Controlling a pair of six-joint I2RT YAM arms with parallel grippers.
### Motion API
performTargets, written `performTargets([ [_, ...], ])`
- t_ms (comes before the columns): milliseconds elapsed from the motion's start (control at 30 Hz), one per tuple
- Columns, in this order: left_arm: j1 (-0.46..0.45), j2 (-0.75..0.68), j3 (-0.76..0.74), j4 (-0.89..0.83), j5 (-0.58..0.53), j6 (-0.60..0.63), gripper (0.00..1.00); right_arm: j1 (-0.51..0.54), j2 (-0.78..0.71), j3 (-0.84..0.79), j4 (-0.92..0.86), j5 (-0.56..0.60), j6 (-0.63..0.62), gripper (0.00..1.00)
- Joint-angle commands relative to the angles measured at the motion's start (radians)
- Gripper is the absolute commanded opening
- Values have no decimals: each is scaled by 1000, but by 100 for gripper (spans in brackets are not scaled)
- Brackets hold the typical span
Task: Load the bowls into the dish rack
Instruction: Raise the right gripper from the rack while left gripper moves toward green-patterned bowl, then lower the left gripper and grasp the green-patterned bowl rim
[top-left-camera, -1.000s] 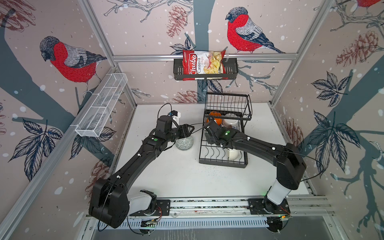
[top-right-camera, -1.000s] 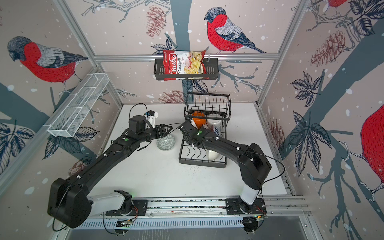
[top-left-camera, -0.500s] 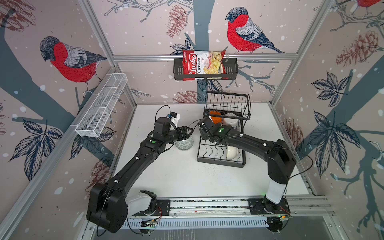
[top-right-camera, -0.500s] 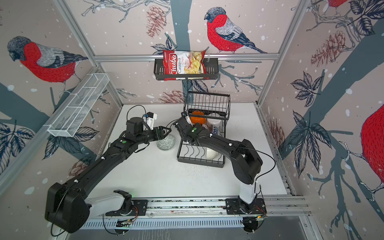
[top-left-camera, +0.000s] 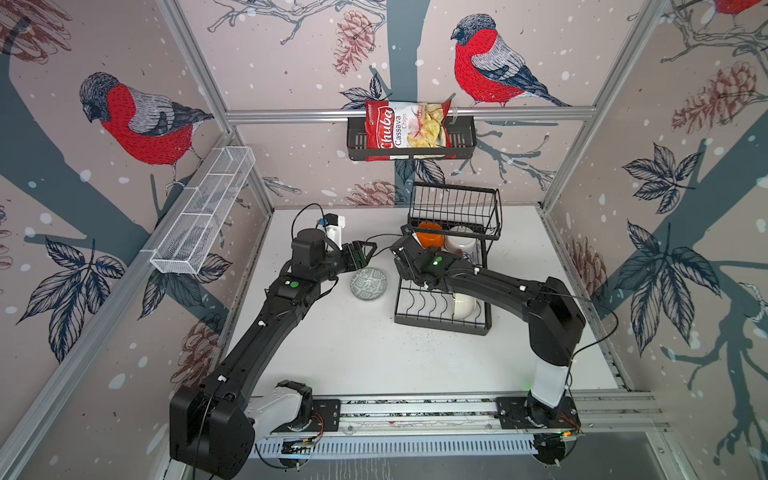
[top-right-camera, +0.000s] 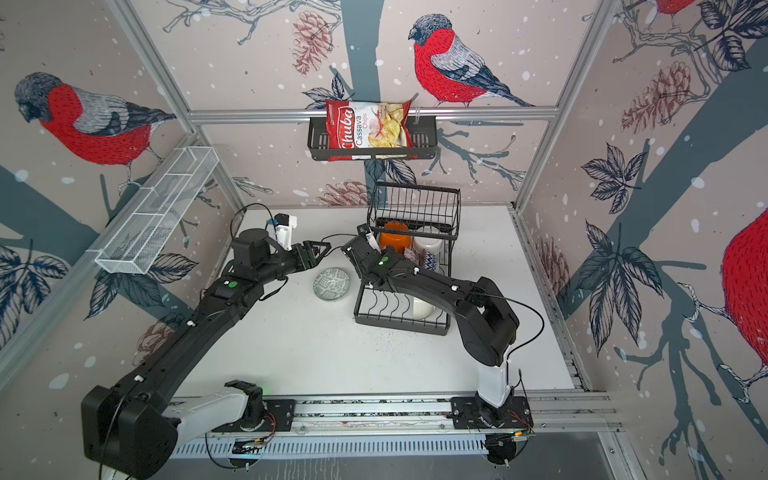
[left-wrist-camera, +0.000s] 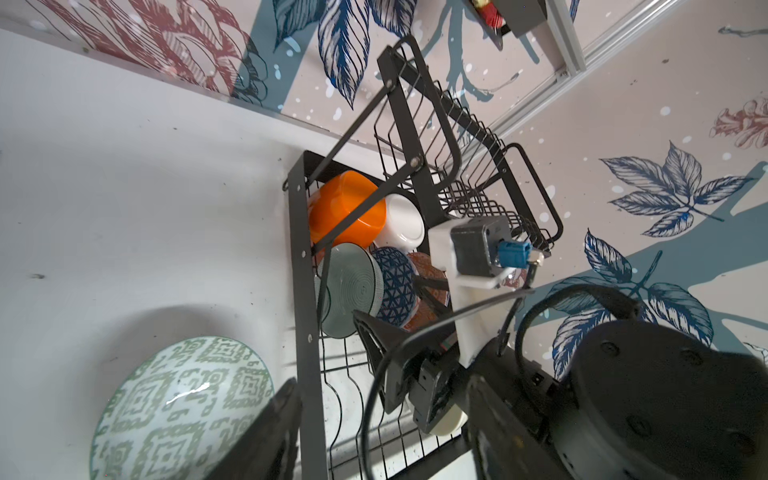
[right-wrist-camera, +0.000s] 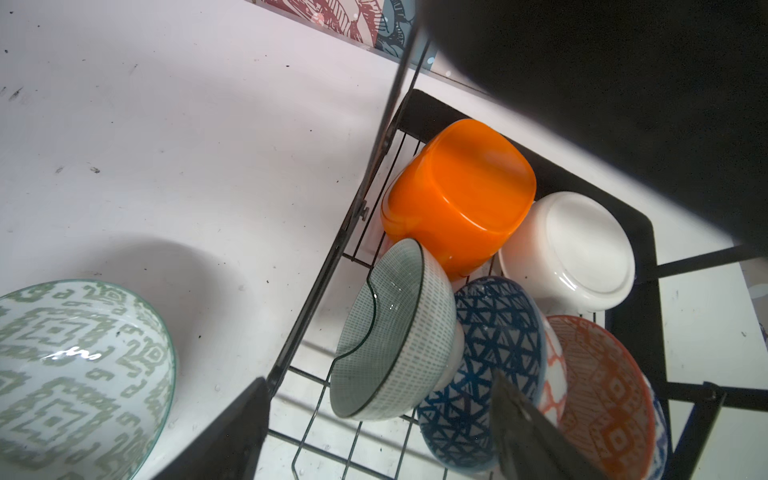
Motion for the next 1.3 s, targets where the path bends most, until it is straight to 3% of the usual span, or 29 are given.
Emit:
performTargets([
  [0, 26, -24, -15, 61, 48, -24, 63, -17, 5, 12, -9, 0, 28, 83],
  [200, 61, -40, -42, 145, 129, -69, 64, -21, 14, 27, -14, -1, 27, 83],
  [333, 90, -52, -58, 173, 121, -91, 63, -24, -2, 21, -17, -1, 31, 83],
  [600, 150, -42, -52, 24, -80, -52, 63, -28, -94, -39, 12, -79, 33, 83],
  [900, 150, 36, -98, -126, -200, -16, 63, -18, -203, -115, 72, -276, 5, 82],
  [1267, 98, 118, -161, -167, -329, -2, 57, 13, -242, -146, 105, -340, 1, 82],
])
